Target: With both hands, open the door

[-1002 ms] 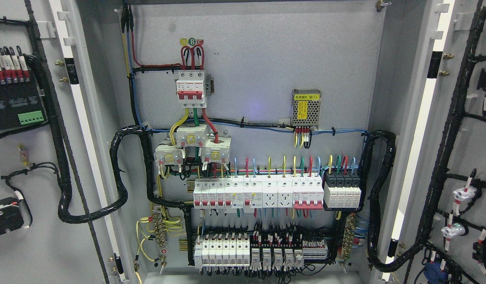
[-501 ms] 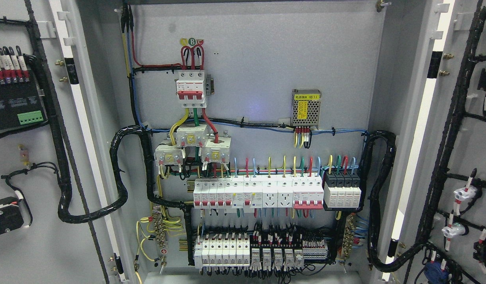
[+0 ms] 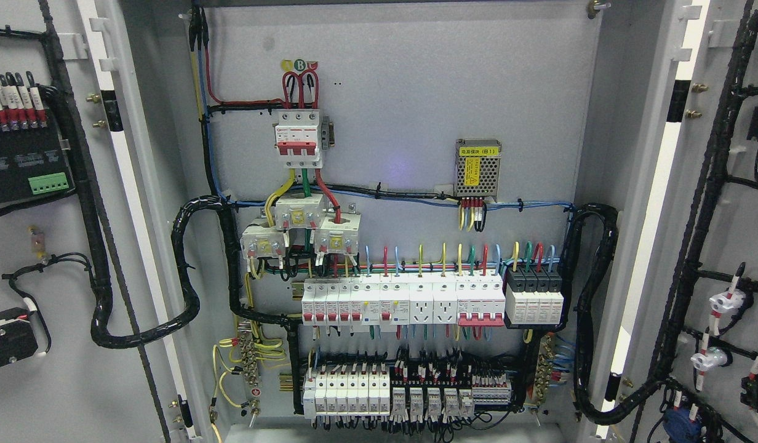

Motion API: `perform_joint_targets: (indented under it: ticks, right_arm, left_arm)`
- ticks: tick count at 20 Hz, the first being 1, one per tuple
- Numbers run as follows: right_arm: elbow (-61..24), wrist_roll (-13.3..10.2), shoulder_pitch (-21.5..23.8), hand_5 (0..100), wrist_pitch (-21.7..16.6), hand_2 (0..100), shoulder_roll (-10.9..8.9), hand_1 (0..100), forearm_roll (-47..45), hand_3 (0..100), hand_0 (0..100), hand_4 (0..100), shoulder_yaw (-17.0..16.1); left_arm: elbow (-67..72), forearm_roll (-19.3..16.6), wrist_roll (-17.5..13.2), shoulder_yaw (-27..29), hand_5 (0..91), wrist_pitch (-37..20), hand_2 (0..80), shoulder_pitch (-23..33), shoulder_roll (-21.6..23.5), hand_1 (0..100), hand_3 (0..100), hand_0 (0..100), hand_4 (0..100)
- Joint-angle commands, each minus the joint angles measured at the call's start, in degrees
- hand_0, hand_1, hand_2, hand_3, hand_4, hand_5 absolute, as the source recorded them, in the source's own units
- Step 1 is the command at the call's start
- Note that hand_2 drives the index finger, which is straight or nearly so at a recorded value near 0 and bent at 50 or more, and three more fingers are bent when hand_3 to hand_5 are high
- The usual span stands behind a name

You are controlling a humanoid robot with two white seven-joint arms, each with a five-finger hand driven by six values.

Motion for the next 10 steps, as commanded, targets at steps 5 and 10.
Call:
perform_joint_targets:
  ticks: [5, 10]
  right_arm:
    - [-6.7, 0.0, 0.6, 0, -0.2, 0, -0.06, 0, -0.1, 0, 0, 0, 2.6]
    - [-10.1, 0.0, 0.5, 0, -0.3, 0, -0.15, 0, 0.0, 0, 0, 0, 6.2]
  left_arm:
    - [-5.1, 0.1, 0.2, -4.9, 0.0, -0.8, 0.0, 0.7, 0.1, 0, 0, 0, 4]
    - [-10.1, 0.3, 0.2, -6.6, 0.0, -1.7, 0.0, 3.7, 0.1, 0, 0, 0, 4]
